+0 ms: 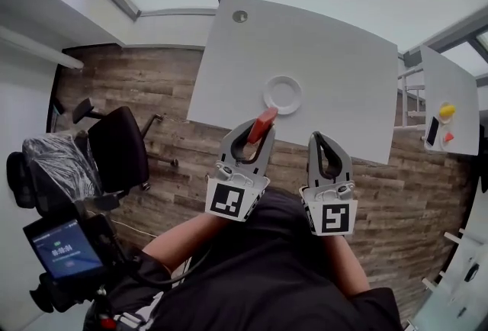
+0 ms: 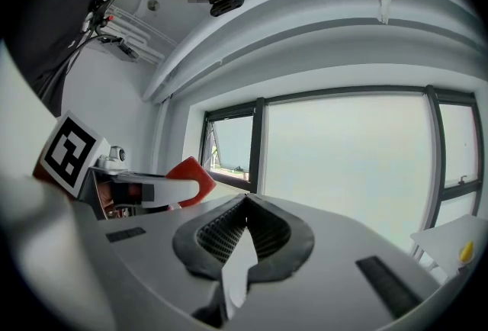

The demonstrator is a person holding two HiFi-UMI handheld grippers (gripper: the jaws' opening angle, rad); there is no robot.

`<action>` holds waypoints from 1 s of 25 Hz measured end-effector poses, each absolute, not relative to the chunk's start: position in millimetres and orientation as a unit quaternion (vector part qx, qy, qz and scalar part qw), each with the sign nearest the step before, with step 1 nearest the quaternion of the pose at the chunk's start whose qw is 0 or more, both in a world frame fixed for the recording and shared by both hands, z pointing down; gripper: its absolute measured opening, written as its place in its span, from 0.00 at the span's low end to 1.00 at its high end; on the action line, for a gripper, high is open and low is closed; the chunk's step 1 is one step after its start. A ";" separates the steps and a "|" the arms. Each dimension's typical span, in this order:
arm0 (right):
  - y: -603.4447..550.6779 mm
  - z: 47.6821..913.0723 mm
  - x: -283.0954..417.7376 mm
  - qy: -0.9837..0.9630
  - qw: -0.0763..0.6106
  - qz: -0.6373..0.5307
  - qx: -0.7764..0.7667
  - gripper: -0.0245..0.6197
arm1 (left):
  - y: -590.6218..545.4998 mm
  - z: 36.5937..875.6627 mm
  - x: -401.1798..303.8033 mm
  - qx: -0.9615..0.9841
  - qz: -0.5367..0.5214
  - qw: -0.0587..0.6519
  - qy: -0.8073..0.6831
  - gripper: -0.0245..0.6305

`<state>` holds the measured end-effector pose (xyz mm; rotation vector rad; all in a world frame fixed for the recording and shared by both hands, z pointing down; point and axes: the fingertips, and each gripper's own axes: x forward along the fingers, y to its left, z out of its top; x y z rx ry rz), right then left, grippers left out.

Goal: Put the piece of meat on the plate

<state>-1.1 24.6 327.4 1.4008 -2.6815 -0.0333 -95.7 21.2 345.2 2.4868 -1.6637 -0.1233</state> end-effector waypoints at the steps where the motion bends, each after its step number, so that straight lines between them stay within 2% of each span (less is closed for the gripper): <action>1: 24.1 327.4 -2.0 -0.884 0.057 -0.006 0.464 0.05 | 19.9 345.2 -94.3 0.830 -0.041 0.076 -0.552 0.18; 8: 34.3 313.4 -4.9 -0.884 0.031 0.001 0.467 0.05 | 22.2 342.5 -98.2 0.829 -0.035 0.073 -0.553 0.18; 13: -2.8 326.0 6.6 -0.886 0.023 0.035 0.462 0.05 | -7.1 353.0 -101.4 0.815 -0.025 0.083 -0.573 0.18; 25: -29.2 317.6 24.9 -0.893 0.024 0.004 0.448 0.05 | -33.9 356.0 -53.6 0.828 -0.015 0.089 -0.553 0.18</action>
